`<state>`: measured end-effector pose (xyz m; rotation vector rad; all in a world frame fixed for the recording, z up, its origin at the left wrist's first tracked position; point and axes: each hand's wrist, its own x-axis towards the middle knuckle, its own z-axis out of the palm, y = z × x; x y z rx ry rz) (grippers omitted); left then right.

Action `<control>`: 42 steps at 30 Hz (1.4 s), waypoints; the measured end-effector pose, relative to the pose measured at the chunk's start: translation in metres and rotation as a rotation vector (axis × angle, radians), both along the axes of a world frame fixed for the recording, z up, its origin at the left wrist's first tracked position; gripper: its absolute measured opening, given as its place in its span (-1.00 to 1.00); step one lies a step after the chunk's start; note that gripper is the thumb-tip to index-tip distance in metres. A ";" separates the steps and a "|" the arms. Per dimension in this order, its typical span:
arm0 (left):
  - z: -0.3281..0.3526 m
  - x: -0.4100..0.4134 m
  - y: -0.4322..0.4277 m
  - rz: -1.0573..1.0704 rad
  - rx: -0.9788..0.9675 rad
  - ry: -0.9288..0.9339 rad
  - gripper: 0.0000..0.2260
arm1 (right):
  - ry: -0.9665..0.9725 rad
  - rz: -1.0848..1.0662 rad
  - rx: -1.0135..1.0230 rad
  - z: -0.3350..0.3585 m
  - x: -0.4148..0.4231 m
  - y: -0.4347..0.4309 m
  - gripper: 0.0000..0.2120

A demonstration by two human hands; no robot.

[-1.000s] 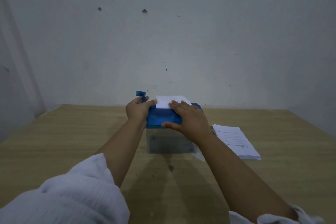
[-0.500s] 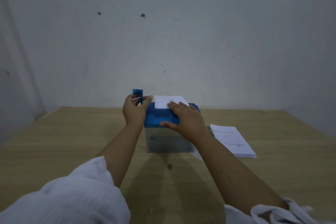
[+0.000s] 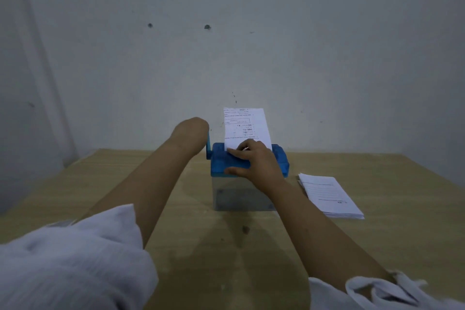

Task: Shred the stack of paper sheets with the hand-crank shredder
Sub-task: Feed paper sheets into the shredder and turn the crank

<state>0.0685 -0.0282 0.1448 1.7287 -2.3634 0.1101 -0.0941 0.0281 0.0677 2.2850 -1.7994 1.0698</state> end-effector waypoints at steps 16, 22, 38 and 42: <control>-0.050 0.031 0.035 -0.199 0.141 -0.007 -0.76 | 0.019 0.026 -0.033 0.000 0.001 -0.003 -0.48; -0.071 0.033 0.021 -0.191 0.195 0.178 -0.77 | 0.125 -0.013 -0.124 -0.007 0.001 -0.006 -0.41; -0.089 -0.003 -0.044 0.010 0.023 0.394 -0.88 | 0.183 -0.062 -0.350 -0.020 -0.001 -0.022 -0.40; -0.081 -0.007 -0.057 0.024 -0.033 0.592 -0.91 | 0.188 -0.064 -0.348 -0.020 -0.001 -0.022 -0.38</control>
